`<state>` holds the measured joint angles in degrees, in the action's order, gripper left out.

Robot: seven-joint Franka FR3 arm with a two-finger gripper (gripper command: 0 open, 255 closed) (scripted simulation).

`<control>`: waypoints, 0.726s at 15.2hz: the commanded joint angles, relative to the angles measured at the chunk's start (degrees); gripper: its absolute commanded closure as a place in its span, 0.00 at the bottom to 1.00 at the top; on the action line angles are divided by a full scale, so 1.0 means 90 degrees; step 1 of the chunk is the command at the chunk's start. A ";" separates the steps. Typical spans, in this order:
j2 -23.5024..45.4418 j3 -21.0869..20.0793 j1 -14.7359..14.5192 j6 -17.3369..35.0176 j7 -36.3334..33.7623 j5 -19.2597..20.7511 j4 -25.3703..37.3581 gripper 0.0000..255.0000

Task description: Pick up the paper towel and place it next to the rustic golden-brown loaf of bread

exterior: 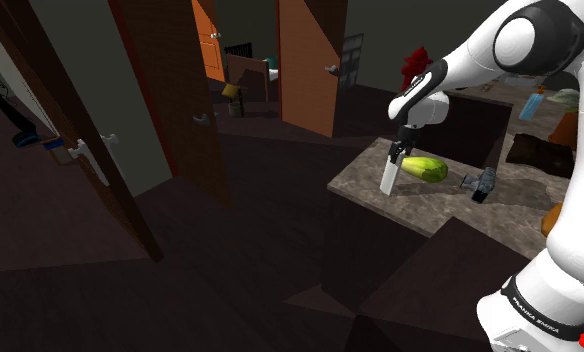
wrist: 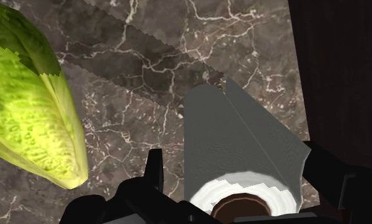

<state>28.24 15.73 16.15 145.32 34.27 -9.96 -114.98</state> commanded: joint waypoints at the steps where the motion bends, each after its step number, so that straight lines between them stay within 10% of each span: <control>1: 0.0000 0.0000 0.0000 0.0000 0.0000 0.0000 0.0000 0.00; 2: 0.0000 0.0000 0.0000 0.0000 0.0000 0.0000 0.0000 1.00; 11: 0.0000 0.0000 0.0000 0.0001 0.0000 0.0000 0.0000 1.00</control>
<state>28.24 15.65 16.12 145.27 34.29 -10.00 -114.90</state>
